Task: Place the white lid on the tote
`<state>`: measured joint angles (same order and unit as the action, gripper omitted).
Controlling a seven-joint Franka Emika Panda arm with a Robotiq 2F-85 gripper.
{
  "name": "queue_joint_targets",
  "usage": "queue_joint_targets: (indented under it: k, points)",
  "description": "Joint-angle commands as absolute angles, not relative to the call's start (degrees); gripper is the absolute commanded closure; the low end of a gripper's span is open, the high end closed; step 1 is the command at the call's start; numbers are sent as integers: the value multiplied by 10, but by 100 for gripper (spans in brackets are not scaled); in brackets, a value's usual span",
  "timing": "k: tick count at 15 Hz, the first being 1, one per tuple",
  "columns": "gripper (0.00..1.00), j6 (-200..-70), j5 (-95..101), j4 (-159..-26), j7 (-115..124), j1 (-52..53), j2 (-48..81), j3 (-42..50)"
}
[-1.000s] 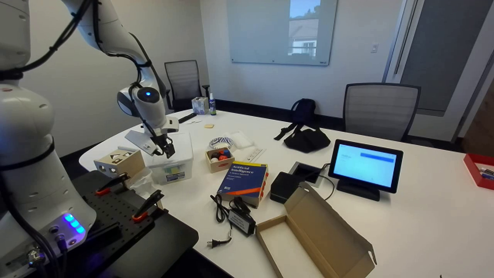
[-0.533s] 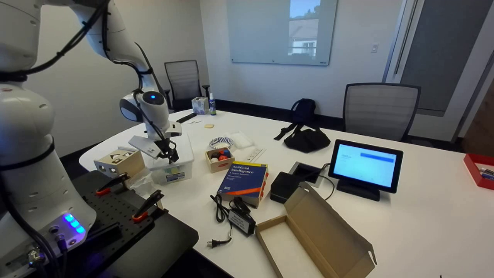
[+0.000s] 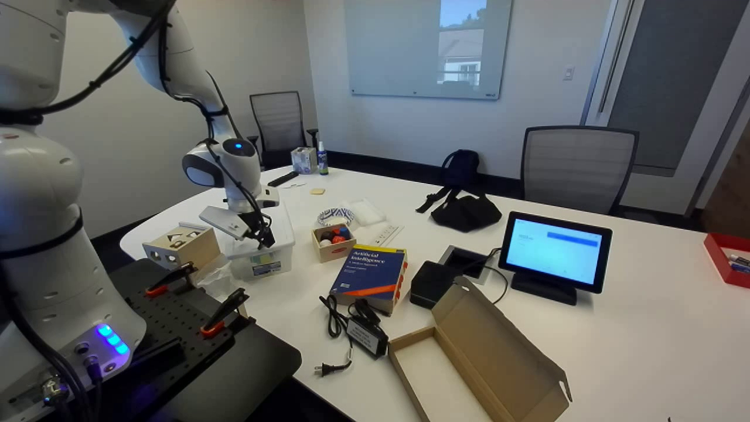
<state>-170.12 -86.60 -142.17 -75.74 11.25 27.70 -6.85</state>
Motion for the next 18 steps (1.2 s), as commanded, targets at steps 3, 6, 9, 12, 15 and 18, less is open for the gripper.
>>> queue_joint_targets:
  k: [3, 6, 9, 12, 15, 18]
  points:
    - [0, -1723, -828, -1375, -725, 124, 339, -58]
    - [0, -1718, -785, -1351, -690, 128, 378, -46]
    - [0, -1718, -737, -1349, -641, 134, 389, -35]
    - [0, -1702, -704, -1363, -602, 140, 363, -27]
    - [0, -1685, -680, -1391, -581, 139, 314, -23]
    - [0, -1663, -661, -1417, -566, 136, 266, -13]
